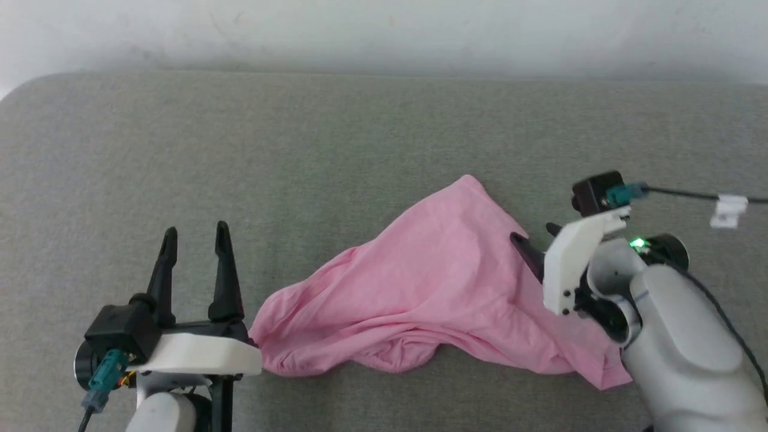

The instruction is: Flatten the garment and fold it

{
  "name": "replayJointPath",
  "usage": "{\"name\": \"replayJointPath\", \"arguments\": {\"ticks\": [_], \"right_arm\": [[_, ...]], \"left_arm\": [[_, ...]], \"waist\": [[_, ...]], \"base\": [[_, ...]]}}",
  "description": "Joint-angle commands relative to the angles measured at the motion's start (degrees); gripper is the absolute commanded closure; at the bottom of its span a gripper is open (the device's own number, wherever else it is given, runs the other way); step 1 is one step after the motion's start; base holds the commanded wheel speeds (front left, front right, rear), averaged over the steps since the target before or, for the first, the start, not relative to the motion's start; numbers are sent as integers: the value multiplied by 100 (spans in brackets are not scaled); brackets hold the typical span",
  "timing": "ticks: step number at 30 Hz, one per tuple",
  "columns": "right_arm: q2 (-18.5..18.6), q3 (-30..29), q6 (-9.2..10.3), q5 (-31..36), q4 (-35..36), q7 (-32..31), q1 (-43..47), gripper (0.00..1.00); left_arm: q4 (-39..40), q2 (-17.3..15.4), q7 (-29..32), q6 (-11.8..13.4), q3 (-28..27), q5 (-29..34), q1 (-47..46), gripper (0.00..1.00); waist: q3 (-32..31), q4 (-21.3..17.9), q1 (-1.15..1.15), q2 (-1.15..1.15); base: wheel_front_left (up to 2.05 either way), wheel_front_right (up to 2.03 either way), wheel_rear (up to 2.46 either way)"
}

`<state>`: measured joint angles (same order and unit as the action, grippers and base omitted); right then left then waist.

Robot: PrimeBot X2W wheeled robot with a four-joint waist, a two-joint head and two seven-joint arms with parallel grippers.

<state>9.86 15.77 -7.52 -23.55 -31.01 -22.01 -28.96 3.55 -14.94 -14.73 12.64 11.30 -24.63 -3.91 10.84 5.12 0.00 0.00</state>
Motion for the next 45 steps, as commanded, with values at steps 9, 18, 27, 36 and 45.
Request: {"name": "replayJointPath", "arguments": {"ticks": [9,18,27,36,45], "right_arm": [[-18,899,3,-743,-1395,-1080,-709,100],[577,513,3,-735,-451,342,-278,100],[340,-1254,3,124,2188,-247,2918,100],[-454,-2084,3,721,3963,10,3519,0],[57,-1929,3,535,2566,-308,1861,0]], "left_arm": [[-205,471,-26,-448,-338,357,-40,0],[-418,695,-27,-731,-627,571,129,0],[-503,795,-27,-853,-835,682,338,0],[-602,843,-27,-944,-843,780,255,0],[-621,917,-27,-1013,-842,801,171,0]], "waist": [[146,222,0,0],[-98,10,0,0],[-169,-297,0,0],[-208,-381,0,0],[-105,-243,0,0]], "base": [[0,0,0],[0,0,0],[0,0,0],[0,0,0],[0,0,0]]}}
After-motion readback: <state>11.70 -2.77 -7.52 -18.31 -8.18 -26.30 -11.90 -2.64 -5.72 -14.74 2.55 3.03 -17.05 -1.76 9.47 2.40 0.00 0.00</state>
